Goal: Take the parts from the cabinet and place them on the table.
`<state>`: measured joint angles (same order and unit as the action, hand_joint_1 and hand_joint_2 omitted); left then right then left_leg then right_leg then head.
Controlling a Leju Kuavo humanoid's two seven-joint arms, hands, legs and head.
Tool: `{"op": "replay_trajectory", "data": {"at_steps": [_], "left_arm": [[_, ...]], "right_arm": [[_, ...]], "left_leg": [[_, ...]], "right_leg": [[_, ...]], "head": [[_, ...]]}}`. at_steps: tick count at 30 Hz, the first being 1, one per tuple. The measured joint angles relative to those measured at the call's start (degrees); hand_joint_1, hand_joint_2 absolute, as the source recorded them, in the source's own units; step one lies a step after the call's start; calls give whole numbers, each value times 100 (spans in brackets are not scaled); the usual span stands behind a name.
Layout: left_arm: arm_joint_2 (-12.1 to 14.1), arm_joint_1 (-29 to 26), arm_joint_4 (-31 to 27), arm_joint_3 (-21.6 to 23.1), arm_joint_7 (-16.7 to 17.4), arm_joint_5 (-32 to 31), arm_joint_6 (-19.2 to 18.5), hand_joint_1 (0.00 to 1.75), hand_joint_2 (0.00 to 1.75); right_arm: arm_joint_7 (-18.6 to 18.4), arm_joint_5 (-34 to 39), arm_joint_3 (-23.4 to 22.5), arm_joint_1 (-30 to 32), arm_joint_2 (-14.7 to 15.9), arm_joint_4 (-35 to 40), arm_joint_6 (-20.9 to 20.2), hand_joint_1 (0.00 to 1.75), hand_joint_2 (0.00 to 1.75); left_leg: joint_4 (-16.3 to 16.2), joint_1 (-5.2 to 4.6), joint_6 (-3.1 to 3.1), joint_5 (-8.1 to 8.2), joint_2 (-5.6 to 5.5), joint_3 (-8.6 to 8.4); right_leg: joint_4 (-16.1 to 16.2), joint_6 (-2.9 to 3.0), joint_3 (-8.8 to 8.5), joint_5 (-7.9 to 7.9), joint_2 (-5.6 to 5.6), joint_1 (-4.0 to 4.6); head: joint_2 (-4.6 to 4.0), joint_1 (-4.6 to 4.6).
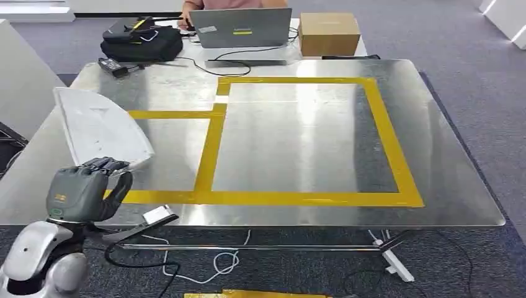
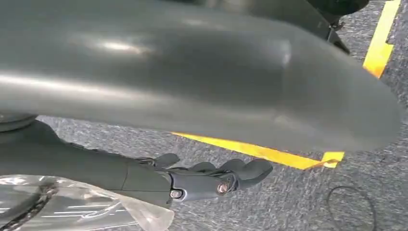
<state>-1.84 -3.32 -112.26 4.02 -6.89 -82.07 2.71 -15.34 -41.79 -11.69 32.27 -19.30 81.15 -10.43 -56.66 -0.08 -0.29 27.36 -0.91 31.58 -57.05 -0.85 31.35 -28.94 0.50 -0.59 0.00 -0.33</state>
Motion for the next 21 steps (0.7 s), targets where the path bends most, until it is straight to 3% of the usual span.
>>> {"op": "replay_trajectory", "data": {"at_steps": [14, 21], "left_arm": [[-2, 77, 276, 221, -15, 55, -85, 175, 175], [-28, 225, 704, 383, 122, -77, -151, 175, 175]], "right_arm": [[44, -6, -79, -24, 2, -70, -31, 0, 0], [190, -15, -111, -104, 2, -166, -37, 0, 0]], "left_leg": [[-1, -1, 4, 3, 0, 0], [-2, -1, 5, 2, 0, 0]], "right_leg": [[0, -2, 2, 1, 0, 0], [1, -3, 0, 2, 0, -1]], "head": [[0, -2], [0, -2]]}}
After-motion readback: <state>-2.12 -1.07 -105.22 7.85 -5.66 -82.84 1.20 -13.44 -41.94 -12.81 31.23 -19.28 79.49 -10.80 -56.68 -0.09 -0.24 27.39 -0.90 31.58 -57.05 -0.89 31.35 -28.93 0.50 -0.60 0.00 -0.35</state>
